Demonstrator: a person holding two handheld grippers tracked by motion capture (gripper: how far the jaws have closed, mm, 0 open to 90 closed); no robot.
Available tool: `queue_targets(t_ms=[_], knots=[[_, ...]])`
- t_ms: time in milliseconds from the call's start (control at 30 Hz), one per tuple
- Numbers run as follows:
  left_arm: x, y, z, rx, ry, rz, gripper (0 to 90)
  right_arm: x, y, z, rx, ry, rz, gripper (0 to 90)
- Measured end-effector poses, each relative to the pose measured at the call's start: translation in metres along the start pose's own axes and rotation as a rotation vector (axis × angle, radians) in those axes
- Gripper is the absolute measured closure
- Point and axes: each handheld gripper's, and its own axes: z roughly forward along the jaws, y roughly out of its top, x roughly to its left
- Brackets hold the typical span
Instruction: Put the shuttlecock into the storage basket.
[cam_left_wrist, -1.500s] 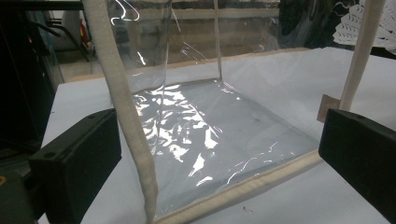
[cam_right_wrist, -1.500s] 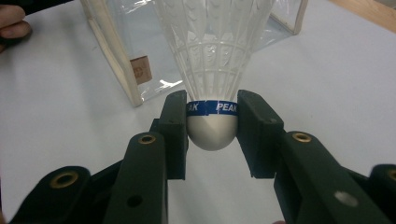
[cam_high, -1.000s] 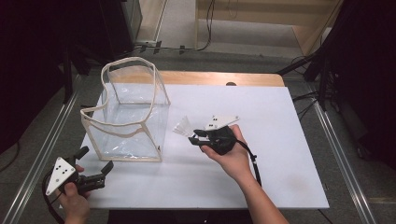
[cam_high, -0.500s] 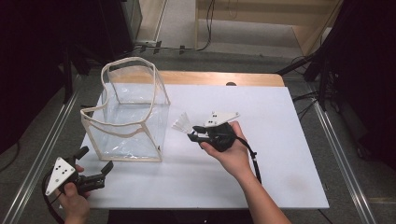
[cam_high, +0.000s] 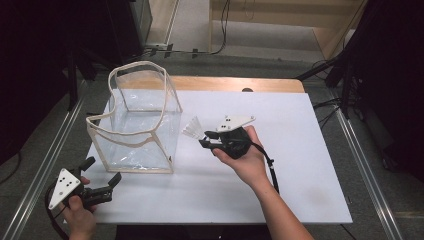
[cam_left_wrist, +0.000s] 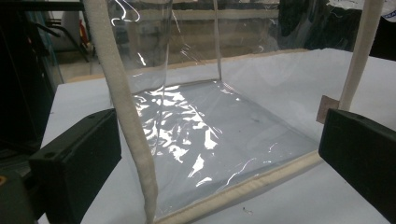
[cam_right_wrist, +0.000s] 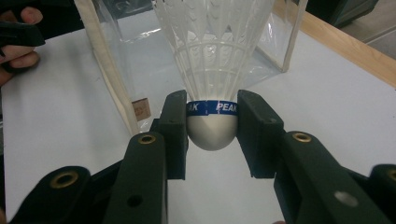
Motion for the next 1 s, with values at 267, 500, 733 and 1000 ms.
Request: queue_targets(t_ms=[267, 500, 733, 1000], knots=[[0.0, 0.0, 0.0, -0.001, 0.0, -0.001, 0.0, 0.0, 0.006, -0.001, -0.007, -0.003, -0.006, 63.0], [0.0, 0.0, 0.0, -0.001, 0.0, -0.001, 0.0, 0.001, 0.011, -0.002, -0.023, 0.0, -0.008, 63.0], [0.0, 0.0, 0.0, -0.001, -0.001, 0.0, 0.0, 0.001, 0.014, -0.003, -0.035, -0.002, -0.012, 63.0], [0.0, 0.0, 0.0, -0.002, -0.001, -0.001, 0.0, 0.002, 0.02, -0.004, -0.042, -0.003, -0.017, 63.0]])
